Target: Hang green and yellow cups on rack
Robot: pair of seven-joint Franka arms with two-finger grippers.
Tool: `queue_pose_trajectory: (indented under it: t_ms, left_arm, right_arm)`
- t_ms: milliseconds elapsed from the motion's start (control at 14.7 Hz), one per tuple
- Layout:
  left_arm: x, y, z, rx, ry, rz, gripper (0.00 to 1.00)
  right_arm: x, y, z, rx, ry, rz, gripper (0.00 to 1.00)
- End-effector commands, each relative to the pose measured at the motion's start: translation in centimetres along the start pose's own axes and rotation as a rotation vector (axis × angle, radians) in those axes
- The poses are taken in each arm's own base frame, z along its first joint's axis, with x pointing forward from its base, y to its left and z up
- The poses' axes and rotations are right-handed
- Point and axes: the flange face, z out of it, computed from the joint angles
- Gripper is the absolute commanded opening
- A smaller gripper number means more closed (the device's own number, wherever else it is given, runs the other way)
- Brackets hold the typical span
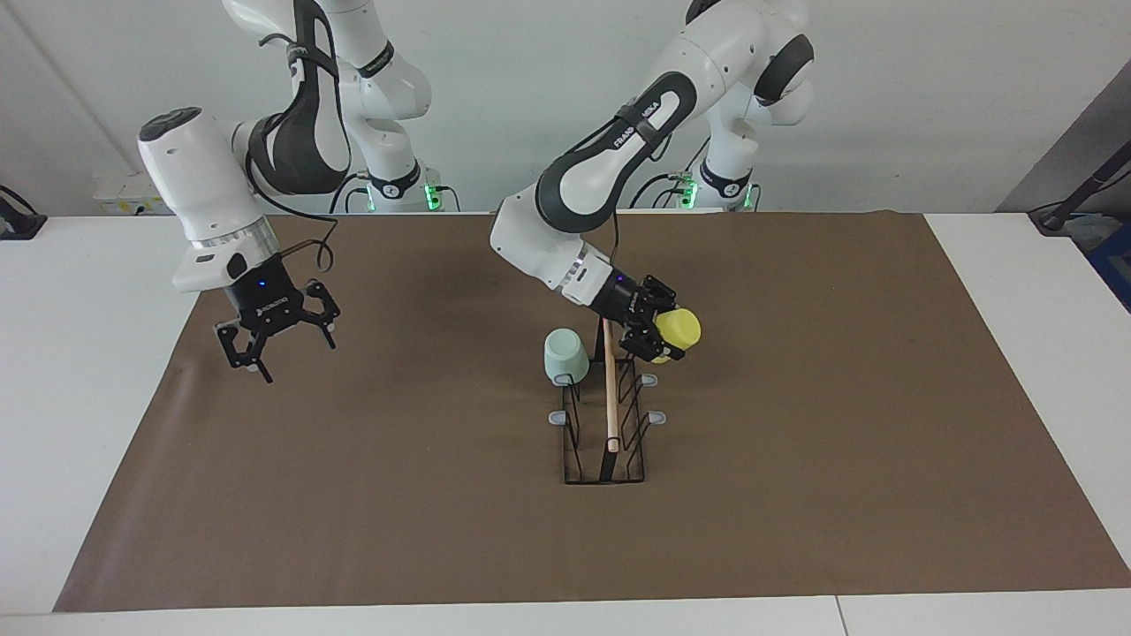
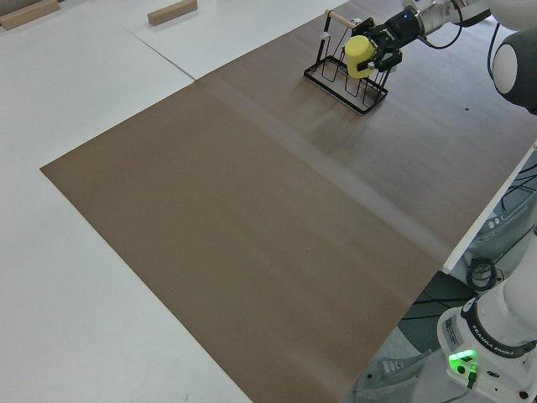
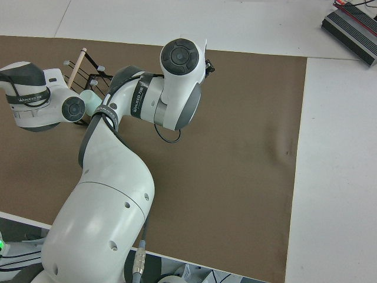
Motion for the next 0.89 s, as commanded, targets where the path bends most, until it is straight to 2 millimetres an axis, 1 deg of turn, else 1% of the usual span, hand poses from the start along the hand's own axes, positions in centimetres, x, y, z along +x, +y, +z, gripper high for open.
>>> queue_pose_trajectory:
  t_ms: [0,136,204,272,341,409,477,545,613,681,749,817]
  left_arm:
    - [-0.1,0.1,-1.5,-0.004,0.019,-0.018,0.00]
    - [-0.3,0.0,-2.0,-0.010,0.017,-0.025,0.00]
    - [-0.4,-0.2,-2.3,-0.015,0.017,-0.026,0.14]
    - [-0.5,-0.2,-2.3,-0.015,0.017,-0.034,0.21]
    - [-0.5,-0.1,-2.4,-0.016,0.016,-0.036,0.23]
    - [-0.4,-0.1,-2.4,-0.016,0.018,-0.038,0.24]
    - [-0.4,-0.2,-2.3,-0.011,0.023,-0.038,0.24]
    - [-0.3,-0.2,-2.4,-0.008,0.026,-0.040,0.26]
    - [-0.3,-0.3,-2.9,-0.014,0.025,-0.041,0.33]
    - [-0.4,-0.3,-2.9,-0.013,0.027,-0.039,0.48]
    - [-0.3,-0.3,-3.0,-0.013,0.028,-0.042,0.65]
    - [-0.2,-0.3,-3.0,-0.012,0.028,-0.043,0.79]
  right_arm:
    - [1.0,0.8,-3.5,-0.044,-0.122,0.153,1.00]
    - [1.5,0.8,-5.4,-0.074,-0.204,0.321,1.00]
    - [1.7,0.5,-6.1,-0.081,-0.230,0.389,1.00]
    - [1.7,0.3,-6.9,-0.087,-0.245,0.438,1.00]
    - [1.8,-0.5,-7.5,-0.083,-0.265,0.475,1.00]
    - [1.8,-1.4,-8.3,-0.085,-0.276,0.548,1.00]
    - [2.1,-2.3,-8.6,-0.086,-0.293,0.629,1.00]
    - [2.6,-4.1,-9.7,-0.082,-0.305,0.674,1.00]
    - [2.8,-5.3,-10.6,-0.077,-0.322,0.710,1.00]
    - [2.7,-6.3,-11.5,-0.078,-0.339,0.749,1.00]
    - [2.5,-6.6,-12.2,-0.079,-0.356,0.781,1.00]
    - [2.6,-6.6,-13.6,-0.077,-0.373,0.788,1.00]
